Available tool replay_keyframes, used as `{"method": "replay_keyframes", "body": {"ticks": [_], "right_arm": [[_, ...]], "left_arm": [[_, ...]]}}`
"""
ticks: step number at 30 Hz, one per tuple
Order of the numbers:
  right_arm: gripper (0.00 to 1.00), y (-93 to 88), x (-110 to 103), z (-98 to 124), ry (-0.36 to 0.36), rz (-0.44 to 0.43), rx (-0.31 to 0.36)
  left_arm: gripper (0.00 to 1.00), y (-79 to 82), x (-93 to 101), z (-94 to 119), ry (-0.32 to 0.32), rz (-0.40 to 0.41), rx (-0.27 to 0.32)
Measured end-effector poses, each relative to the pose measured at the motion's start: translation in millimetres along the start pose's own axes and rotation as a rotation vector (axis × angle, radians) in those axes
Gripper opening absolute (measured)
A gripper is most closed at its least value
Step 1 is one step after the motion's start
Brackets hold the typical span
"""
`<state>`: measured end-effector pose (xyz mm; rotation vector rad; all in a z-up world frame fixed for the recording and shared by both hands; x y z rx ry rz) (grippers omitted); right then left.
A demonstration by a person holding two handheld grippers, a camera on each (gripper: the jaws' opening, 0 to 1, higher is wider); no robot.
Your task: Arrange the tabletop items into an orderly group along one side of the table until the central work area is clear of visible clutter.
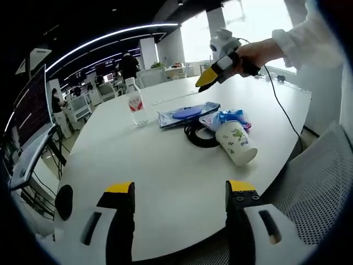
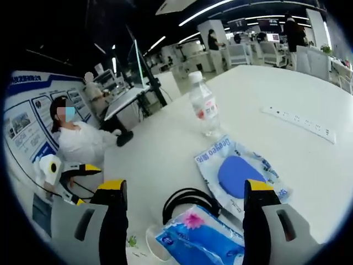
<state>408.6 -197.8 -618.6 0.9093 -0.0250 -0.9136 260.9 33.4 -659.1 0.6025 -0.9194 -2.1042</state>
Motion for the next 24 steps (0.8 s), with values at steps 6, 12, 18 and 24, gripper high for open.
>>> {"method": "replay_keyframes", "body": {"ticks": [6,12,18,24], "right_arm": [[0.86,-18.7,1.3,20.4,-0.062,-0.067,0.057],[0.85,-39.9,-1.6,41.0,-0.113,-0.121,0.098],[0.85,-64.1,-6.3,67.6,-0.196,-0.203,0.157],[0.85,-86.9,-21.5,87.5,-0.257,-0.259,0.195]], "left_arm": [[0.66,1.0,1.4,0.4,-0.006,-0.003,0.006],[0.65,4.2,6.2,1.9,-0.034,0.003,0.025],[0.63,6.6,10.2,3.7,-0.06,0.012,0.038],[0.61,10.2,21.0,5.1,-0.131,0.018,0.052]]}}
Point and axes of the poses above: the point that each gripper's makers call its tool centre point, and the gripper's own axes: z roughly backward along the fingers, x roughly to its right, y roughly out of its top, the point moved 5 cm from there along z, roughly backward along the fingers, and after that the axes turned 7 degrees about -x, right-handed, at the moved point
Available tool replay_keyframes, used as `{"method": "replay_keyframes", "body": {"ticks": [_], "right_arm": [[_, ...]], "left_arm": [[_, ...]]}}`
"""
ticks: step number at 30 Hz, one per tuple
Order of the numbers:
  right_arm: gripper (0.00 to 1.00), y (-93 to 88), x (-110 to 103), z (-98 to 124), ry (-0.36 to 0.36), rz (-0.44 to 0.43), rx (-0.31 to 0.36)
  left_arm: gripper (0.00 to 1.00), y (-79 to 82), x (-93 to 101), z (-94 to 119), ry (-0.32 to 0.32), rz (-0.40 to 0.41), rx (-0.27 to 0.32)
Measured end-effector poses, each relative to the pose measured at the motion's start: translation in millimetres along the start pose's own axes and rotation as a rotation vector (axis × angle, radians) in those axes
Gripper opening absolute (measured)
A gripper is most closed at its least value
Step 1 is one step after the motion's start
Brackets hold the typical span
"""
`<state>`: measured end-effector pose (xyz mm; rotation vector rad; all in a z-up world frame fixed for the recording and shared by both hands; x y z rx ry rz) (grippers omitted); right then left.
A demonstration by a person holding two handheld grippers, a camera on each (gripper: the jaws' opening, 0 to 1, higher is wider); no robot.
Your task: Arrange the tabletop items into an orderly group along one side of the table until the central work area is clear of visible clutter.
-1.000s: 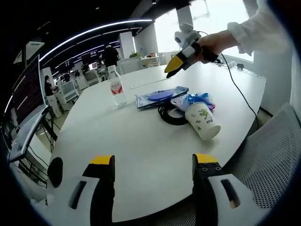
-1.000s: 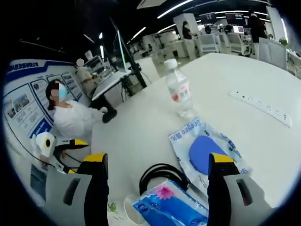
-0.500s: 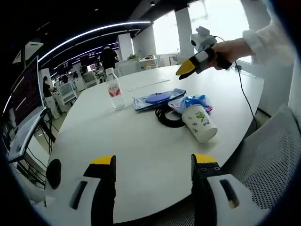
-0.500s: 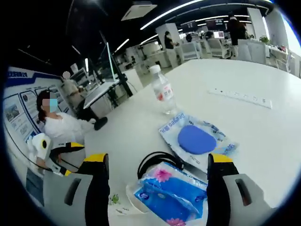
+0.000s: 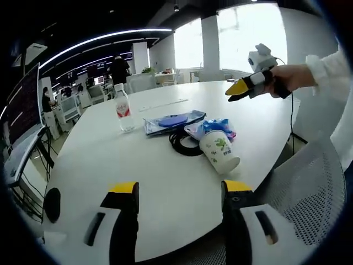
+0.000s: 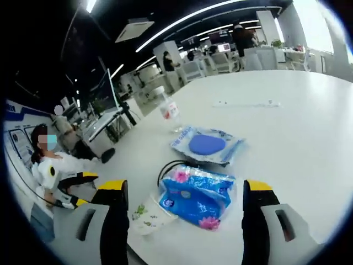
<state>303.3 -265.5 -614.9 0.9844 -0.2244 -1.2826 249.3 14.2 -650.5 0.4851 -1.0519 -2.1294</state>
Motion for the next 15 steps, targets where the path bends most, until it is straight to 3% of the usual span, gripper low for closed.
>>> {"method": "replay_keyframes", "body": {"ticks": [6,15], "right_arm": [[0.84,-13.7,0.5,17.4,-0.051,-0.059,0.036],[0.83,-24.3,-6.5,31.7,-0.104,-0.072,0.064]], "left_arm": [[0.62,0.8,1.7,-0.4,-0.042,0.05,0.002],[0.67,3.4,2.6,0.0,-0.081,0.084,0.016]]}}
Point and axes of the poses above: the point that each gripper's makers call its tool centre point, and the gripper's own axes: z roughly backward along the fingers, x roughly to its right, y roughly out of its top, the point moved 5 cm from there along z, roughly backward along the fingers, and after that the axes turned 7 degrees about -x, right-handed, at the moved point
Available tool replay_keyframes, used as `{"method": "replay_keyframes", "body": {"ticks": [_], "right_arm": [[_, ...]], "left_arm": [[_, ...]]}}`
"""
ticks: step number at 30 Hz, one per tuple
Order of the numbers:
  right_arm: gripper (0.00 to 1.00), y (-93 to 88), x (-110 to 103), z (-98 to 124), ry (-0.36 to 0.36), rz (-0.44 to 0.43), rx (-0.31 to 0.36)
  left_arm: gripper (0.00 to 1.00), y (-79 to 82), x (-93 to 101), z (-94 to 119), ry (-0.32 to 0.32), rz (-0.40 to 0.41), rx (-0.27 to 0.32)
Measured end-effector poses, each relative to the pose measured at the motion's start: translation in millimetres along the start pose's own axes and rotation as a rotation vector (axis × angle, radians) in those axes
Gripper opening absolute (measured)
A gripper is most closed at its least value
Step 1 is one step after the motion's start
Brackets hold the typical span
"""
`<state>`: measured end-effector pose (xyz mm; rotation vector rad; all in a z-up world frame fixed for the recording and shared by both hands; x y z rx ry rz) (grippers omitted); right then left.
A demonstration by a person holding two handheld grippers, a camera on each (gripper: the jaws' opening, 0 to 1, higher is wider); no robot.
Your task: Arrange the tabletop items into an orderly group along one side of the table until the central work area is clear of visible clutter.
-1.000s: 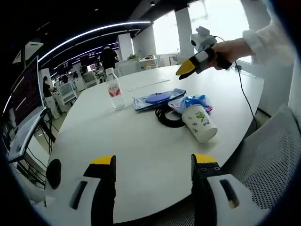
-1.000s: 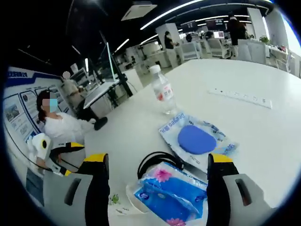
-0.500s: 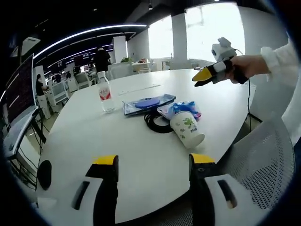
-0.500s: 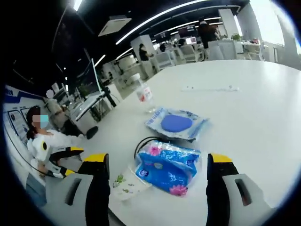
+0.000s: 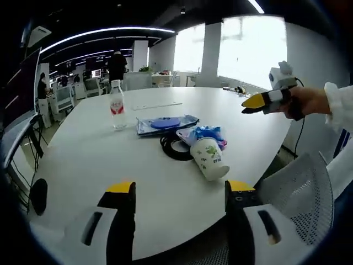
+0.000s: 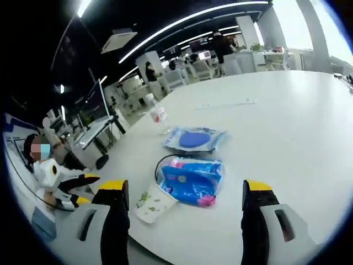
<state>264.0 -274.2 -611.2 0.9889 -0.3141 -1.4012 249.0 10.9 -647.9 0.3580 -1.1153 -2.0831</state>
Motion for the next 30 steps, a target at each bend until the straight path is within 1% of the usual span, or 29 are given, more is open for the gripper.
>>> {"method": "replay_keyframes", "body": {"ticks": [1,3,5,8,10,11,13,15,18,19,20,22,23,24,28,30], "right_arm": [[0.83,-1.5,-3.1,0.2,-0.001,-0.004,-0.001],[0.83,-3.2,-8.0,0.3,-0.006,-0.006,0.0],[0.82,-3.3,-10.9,0.2,-0.004,-0.008,0.006],[0.82,-3.3,-9.4,-2.9,0.004,-0.007,0.003],[0.81,-5.1,-6.9,-5.1,0.008,-0.001,-0.009],[0.8,-6.6,-3.2,-6.6,0.007,0.002,-0.022],[0.8,-6.0,3.0,-8.1,0.006,0.002,-0.021],[0.79,-4.5,7.0,-8.9,0.014,-0.01,-0.016],[0.76,-1.5,18.1,-10.2,0.011,-0.028,-0.017],[0.74,2.3,23.6,-9.8,-0.005,-0.023,0.008],[0.72,4.5,25.8,-9.5,-0.005,-0.024,0.019],[0.7,6.4,33.5,-11.8,-0.009,-0.05,0.028],[0.69,6.0,36.6,-13.2,-0.014,-0.059,0.026],[0.68,5.6,41.5,-15.4,-0.019,-0.068,0.02],[0.64,4.8,50.5,-20.6,-0.023,-0.081,0.013],[0.62,4.1,55.4,-24.7,-0.012,-0.094,0.005]], "left_arm": [[0.67,0.9,2.3,0.0,-0.011,-0.015,0.003],[0.66,2.5,3.4,0.7,-0.017,-0.019,0.012],[0.67,3.8,3.4,1.8,-0.032,-0.002,0.019],[0.66,6.2,1.9,3.2,-0.035,0.009,0.027],[0.66,9.7,0.6,2.8,-0.049,0.043,0.03],[0.66,13.1,-3.0,2.6,-0.036,0.083,0.035],[0.67,23.9,-10.3,2.1,-0.007,0.149,0.078],[0.69,31.7,-10.5,-2.3,-0.022,0.194,0.089],[0.68,48.7,-9.0,-12.7,-0.016,0.189,0.082],[0.67,57.8,-7.4,-16.8,-0.019,0.188,0.084],[0.67,64.7,-6.4,-20.1,-0.027,0.189,0.092],[0.66,77.1,-3.7,-28.7,-0.048,0.196,0.098],[0.65,84.0,-1.4,-37.2,-0.062,0.201,0.086],[0.65,87.5,-0.4,-43.1,-0.062,0.2,0.073],[0.63,99.0,8.7,-67.3,-0.082,0.199,0.017],[0.61,103.2,15.6,-80.2,-0.092,0.162,-0.018]]}}
Point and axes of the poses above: the point that each gripper's makers call its tool centre point, and the gripper's own axes: z roughly backward along the fingers, x roughly to its right, y roughly out of its top, the point moved 5 cm from there along z, roughly backward along the fingers, and after that the axes turned 7 degrees about -x, right-handed, at the moved point
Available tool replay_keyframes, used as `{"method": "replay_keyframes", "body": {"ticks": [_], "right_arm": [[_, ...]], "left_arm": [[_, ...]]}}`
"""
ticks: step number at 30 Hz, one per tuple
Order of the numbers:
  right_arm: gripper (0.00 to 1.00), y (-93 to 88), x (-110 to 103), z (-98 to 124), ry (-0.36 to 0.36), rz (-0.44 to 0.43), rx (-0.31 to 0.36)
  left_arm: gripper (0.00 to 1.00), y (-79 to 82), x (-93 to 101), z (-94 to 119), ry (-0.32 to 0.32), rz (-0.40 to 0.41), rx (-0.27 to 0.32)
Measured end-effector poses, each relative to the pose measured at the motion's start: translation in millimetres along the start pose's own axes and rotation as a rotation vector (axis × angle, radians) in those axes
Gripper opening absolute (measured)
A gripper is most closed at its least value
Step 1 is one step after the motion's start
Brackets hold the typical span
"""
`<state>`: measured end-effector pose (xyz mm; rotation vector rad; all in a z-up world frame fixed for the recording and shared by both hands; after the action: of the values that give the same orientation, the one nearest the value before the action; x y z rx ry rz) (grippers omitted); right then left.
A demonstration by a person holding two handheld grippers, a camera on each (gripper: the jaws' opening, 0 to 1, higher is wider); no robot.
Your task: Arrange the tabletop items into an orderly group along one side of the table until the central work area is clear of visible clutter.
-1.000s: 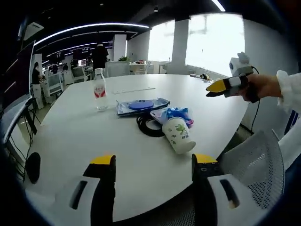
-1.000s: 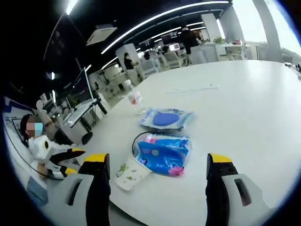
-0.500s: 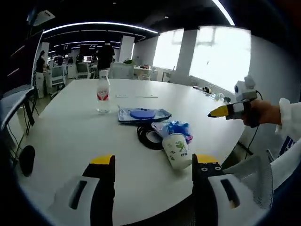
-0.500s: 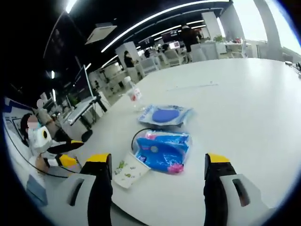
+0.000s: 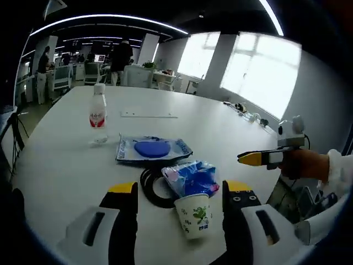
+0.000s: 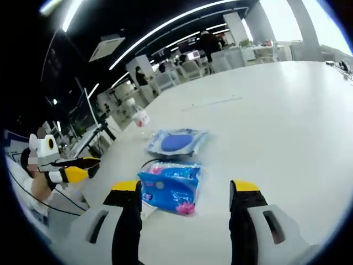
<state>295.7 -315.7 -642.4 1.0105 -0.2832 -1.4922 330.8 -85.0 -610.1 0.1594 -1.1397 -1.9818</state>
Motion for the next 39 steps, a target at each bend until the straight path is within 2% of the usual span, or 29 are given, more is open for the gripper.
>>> {"method": "replay_keyframes", "body": {"ticks": [2,5,8,11,15,19,24,28,29,31,34,37,39], "right_arm": [[0.6,-1.1,3.8,-5.9,0.017,-0.01,-0.016],[0.58,-5.8,8.8,-14.5,0.026,-0.005,-0.061],[0.58,-9.4,14.9,-22.8,0.028,-0.006,-0.092],[0.54,-10.5,23.4,-30.8,0.035,-0.04,-0.081],[0.52,-13.7,30.6,-39.2,0.037,-0.068,-0.078],[0.47,-20.8,33.0,-48.2,0.047,-0.051,-0.1],[0.41,-24.3,34.1,-59.3,0.071,-0.049,-0.116],[0.25,-24.2,36.4,-63.2,0.071,-0.013,-0.112],[0.22,-25.7,37.6,-64.7,0.07,-0.009,-0.117],[0.16,-28.0,40.2,-65.6,0.073,-0.016,-0.117],[0.01,-32.2,38.5,-66.9,0.119,-0.038,-0.133],[0.0,-33.3,40.5,-68.3,0.117,-0.029,-0.144],[0.0,-31.3,39.1,-66.0,0.146,-0.028,-0.149]], "left_arm": [[0.58,1.8,5.2,-14.6,-0.004,-0.02,-0.044],[0.53,-0.9,11.5,-28.7,-0.045,0.013,-0.106],[0.53,-3.8,9.6,-46.1,-0.018,-0.011,-0.154],[0.5,-7.7,8.2,-57.0,-0.008,0.004,-0.191],[0.5,-9.7,7.4,-67.1,0.021,0.019,-0.215],[0.48,-11.7,6.7,-76.9,0.044,0.006,-0.244],[0.37,-13.5,6.0,-87.0,0.07,0.004,-0.278],[0.29,-21.2,7.6,-95.5,0.08,-0.053,-0.354],[0.23,-22.5,7.8,-97.0,0.082,-0.059,-0.365],[0.13,-23.0,7.7,-100.1,0.088,-0.05,-0.374],[0.11,-21.5,7.8,-102.5,0.099,-0.033,-0.366],[0.07,-21.5,9.0,-106.2,0.116,-0.032,-0.37],[0.04,-18.7,11.1,-106.5,0.13,-0.044,-0.362]]}}
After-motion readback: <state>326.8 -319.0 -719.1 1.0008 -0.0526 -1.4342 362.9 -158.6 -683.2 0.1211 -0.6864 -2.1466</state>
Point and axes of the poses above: the point that each gripper's makers call its tool centre point, and the gripper's own axes: z roughly backward along the fingers, x roughly to its right, y roughly out of its top, the point moved 5 cm from there along z, roughly backward along the fingers, and after that the axes turned 7 degrees about -x, right-handed, at the moved point
